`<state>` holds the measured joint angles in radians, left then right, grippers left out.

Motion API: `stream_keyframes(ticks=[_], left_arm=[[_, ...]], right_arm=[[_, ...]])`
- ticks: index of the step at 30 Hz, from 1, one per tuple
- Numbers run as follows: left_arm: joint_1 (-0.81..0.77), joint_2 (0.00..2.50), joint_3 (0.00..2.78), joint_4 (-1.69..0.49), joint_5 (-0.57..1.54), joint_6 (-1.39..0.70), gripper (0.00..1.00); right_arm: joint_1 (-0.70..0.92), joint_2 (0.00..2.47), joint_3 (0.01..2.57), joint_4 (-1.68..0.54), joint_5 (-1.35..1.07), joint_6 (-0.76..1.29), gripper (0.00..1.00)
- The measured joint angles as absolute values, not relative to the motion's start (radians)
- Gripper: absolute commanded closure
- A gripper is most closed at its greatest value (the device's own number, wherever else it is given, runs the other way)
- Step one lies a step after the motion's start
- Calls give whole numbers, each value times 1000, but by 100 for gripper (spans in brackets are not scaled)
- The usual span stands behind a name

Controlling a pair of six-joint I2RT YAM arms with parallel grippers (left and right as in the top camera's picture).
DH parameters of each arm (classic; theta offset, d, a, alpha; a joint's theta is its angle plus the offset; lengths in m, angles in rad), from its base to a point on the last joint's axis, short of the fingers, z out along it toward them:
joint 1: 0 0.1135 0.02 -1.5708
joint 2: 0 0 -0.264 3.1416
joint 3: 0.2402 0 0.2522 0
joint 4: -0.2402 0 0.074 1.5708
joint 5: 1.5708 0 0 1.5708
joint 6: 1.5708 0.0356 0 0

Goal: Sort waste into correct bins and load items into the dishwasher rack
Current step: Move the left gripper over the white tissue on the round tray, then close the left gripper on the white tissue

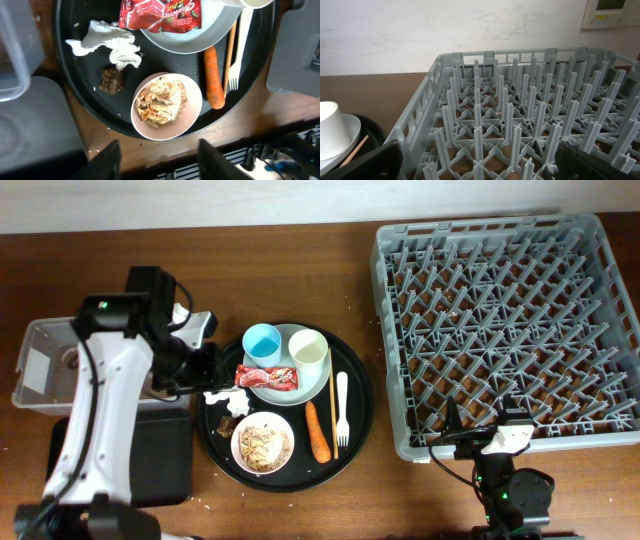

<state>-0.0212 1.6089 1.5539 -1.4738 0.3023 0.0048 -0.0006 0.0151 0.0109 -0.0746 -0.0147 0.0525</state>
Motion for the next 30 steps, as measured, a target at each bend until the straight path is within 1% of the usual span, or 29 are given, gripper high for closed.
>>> stream_keyframes(ticks=[2,5,6,7,8,9,10,11,13,14,15,16,17,19,24,30], left_arm=[[-22,1663,1554,-1472,234,-64,100],[-22,1666,1552,-1434,38,-336,99],[-22,1666,1550,-1406,6,-421,100],[-22,1666,1546,-1368,-18,-493,98],[-22,1666,1533,-1348,-31,-535,84],[-22,1666,1515,-1312,-32,-550,78],[-22,1666,1494,-1269,-27,-561,69],[-22,1668,1468,-1240,-12,-574,67],[-22,1668,1436,-1199,5,-584,60],[-27,1668,1427,-1192,9,-586,59],[-50,1668,1414,-1165,12,-593,53],[-80,1668,1399,-1143,11,-608,51],[-108,1668,1380,-1109,-5,-640,45],[-152,1669,1323,-1051,-27,-703,42],[-155,1670,1203,-956,-61,-814,42],[-155,1672,1011,-745,-105,-933,43]], right_arm=[[-1,15,11,-75,-15,52,1],[-1,15,11,-75,-15,52,1],[-1,15,11,-75,-15,52,1],[-1,15,11,-75,-15,52,1],[-1,15,11,-75,-15,52,1],[-1,15,11,-75,-15,52,1],[-1,16,11,-75,-15,52,1],[-1,16,11,-75,-15,52,1],[-1,16,11,-75,-15,52,1],[-1,16,11,-75,-15,52,1],[-1,16,11,-75,-15,52,1],[-1,16,11,-75,-15,52,1],[-1,16,11,-75,-15,52,1],[-1,16,11,-75,-15,52,1],[-1,16,11,-75,-15,52,1],[-1,16,11,-75,-15,52,1]])
